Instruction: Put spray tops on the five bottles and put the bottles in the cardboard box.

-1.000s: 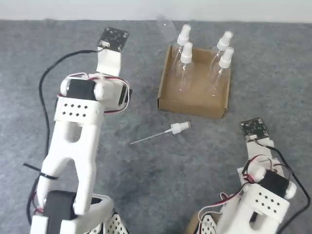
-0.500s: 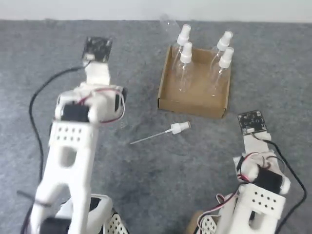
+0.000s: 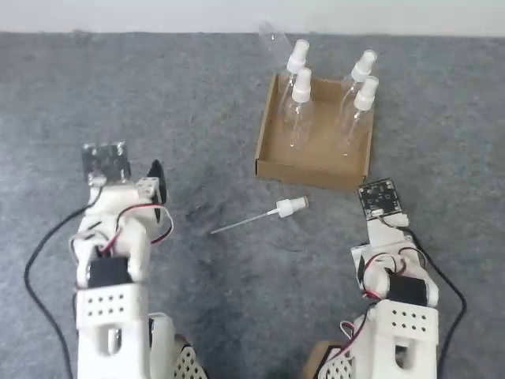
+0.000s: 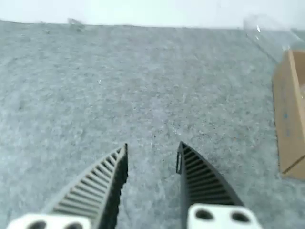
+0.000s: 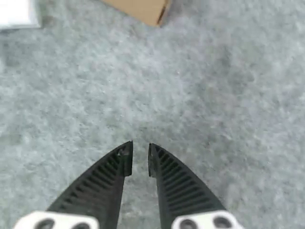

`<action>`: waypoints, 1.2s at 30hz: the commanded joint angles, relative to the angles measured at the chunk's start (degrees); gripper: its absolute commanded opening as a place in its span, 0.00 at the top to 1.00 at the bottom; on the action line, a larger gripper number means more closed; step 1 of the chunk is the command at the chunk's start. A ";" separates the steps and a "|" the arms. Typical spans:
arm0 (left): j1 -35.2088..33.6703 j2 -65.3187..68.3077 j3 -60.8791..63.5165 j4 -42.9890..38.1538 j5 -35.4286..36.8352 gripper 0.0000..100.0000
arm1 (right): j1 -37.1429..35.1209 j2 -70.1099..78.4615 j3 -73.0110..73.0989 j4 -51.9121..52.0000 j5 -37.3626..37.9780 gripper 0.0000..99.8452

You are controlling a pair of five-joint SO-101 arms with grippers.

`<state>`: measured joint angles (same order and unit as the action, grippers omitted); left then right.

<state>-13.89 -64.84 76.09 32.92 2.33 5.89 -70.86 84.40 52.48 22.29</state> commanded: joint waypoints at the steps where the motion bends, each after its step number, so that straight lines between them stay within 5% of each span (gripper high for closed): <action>1: -0.26 -9.76 4.35 -1.76 0.44 0.84 | -0.48 -1.36 -0.70 -1.19 -0.79 0.99; 13: -0.18 -32.79 20.97 -1.32 0.53 0.84 | -0.57 -25.89 9.58 6.11 -0.44 0.98; 24: -0.26 -39.21 20.44 18.20 0.35 0.84 | -0.04 -31.78 12.13 13.58 -0.35 0.98; 32: -0.35 -39.47 20.44 40.09 0.44 0.84 | -0.22 -31.69 12.13 21.85 -0.44 0.98; 36: -0.44 -39.38 20.44 38.07 0.62 0.84 | -0.31 -31.69 12.13 21.85 -0.44 0.98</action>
<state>-14.24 -103.08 97.01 70.73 2.51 5.71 -102.68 95.21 73.93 22.11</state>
